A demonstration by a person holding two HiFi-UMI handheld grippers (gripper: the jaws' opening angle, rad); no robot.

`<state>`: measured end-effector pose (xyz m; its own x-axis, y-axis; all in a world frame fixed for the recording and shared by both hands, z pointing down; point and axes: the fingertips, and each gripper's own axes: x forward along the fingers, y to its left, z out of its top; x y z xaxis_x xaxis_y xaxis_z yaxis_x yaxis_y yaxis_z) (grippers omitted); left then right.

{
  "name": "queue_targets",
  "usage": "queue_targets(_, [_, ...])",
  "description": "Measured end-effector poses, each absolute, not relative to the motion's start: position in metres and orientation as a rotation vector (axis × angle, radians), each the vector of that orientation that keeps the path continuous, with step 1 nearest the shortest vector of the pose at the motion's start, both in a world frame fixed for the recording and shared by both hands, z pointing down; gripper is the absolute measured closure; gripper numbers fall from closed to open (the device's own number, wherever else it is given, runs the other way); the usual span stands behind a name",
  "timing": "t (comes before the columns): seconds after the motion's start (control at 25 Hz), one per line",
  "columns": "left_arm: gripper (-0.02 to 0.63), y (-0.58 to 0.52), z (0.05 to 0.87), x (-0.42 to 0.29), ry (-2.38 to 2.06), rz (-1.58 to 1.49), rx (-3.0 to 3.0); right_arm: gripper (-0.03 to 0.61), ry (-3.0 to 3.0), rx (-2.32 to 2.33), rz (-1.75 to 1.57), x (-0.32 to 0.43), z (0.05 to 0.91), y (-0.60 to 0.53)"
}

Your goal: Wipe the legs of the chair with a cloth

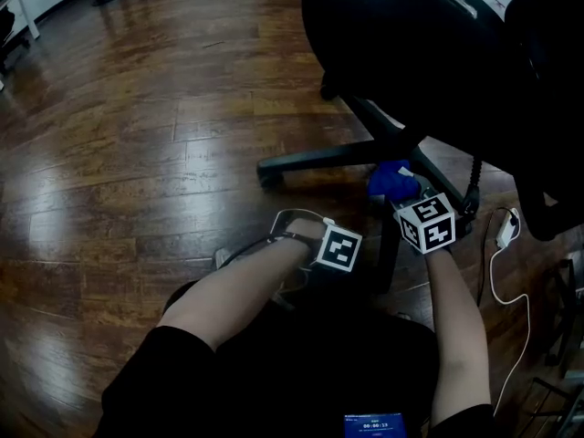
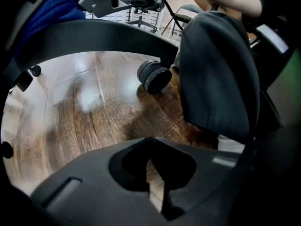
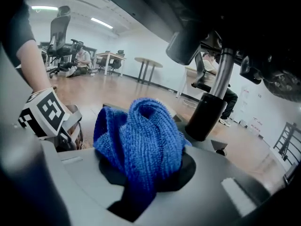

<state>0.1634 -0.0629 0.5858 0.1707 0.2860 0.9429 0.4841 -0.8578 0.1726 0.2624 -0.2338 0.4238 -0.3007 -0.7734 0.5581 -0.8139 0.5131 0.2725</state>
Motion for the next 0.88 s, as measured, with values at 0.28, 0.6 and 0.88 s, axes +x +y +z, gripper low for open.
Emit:
queue_targets(0.28, [0.613, -0.064, 0.587, 0.159, -0.727, -1.769, -2.253, 0.499, -2.164, 1.164, 0.133, 0.247, 0.440, -0.176])
queue_targets(0.6, [0.613, -0.058, 0.590, 0.157, -0.722, -1.764, -2.170, 0.499, -2.162, 0.854, 0.171, 0.216, 0.478, -0.054])
queue_targets(0.88, [0.613, -0.058, 0.589, 0.163, -0.748, -1.739, -2.195, 0.499, -2.090, 0.923, 0.122, 0.230, 0.468, -0.114])
